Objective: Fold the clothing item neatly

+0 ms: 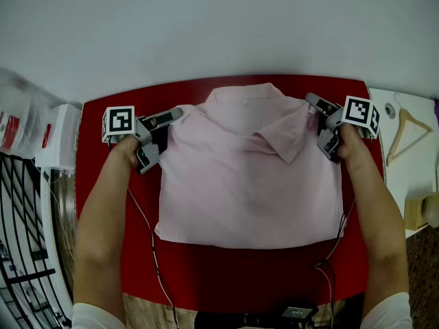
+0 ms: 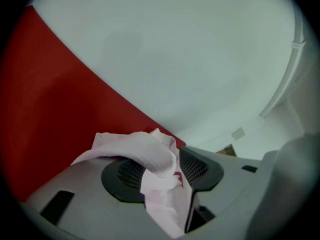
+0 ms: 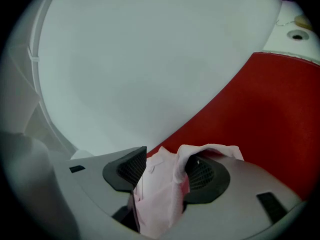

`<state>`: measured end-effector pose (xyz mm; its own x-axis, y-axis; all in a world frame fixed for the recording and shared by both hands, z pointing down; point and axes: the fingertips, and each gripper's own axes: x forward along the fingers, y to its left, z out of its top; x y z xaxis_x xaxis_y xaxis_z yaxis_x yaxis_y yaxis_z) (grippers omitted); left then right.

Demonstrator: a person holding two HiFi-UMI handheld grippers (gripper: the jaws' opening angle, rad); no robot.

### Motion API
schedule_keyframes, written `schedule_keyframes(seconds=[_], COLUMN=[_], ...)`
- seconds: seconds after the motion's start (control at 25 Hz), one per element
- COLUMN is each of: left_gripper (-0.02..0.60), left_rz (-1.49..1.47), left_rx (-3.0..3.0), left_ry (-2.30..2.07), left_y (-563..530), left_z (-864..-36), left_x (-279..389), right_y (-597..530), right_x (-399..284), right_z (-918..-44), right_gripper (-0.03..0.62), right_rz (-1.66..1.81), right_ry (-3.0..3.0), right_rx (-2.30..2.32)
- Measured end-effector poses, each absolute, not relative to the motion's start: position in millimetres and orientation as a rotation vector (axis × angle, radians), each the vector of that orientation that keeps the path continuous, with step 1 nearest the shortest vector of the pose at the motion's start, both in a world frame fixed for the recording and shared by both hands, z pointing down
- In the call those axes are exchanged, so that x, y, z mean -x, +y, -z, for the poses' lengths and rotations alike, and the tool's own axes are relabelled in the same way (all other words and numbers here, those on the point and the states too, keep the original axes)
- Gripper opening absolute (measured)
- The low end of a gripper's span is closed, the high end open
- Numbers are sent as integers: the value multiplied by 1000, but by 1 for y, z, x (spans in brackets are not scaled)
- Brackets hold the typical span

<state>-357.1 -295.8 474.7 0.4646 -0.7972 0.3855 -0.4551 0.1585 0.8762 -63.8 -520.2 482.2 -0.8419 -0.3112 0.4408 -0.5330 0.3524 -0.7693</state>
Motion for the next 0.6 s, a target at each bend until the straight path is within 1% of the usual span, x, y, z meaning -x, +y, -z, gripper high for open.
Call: schedule_keyframes(seconds=[0.2, 0.44, 0.6], left_gripper=[198, 208, 219], left_rz=[308, 160, 109], left_rx=[-1499, -1696, -1716], left_ry=[-1253, -1376, -1379], left_y=[-290, -294, -297], left_z=[-474, -452, -447], left_x=[373, 371, 365], right_y=[-523, -504, -494], right_x=[60, 65, 61], right_z=[-474, -484, -491], right_gripper=[218, 219, 219], right_rz=[-1476, -1119, -1017], right_ry=[-2502, -2483, -2426], right_rx=[-806, -706, -636])
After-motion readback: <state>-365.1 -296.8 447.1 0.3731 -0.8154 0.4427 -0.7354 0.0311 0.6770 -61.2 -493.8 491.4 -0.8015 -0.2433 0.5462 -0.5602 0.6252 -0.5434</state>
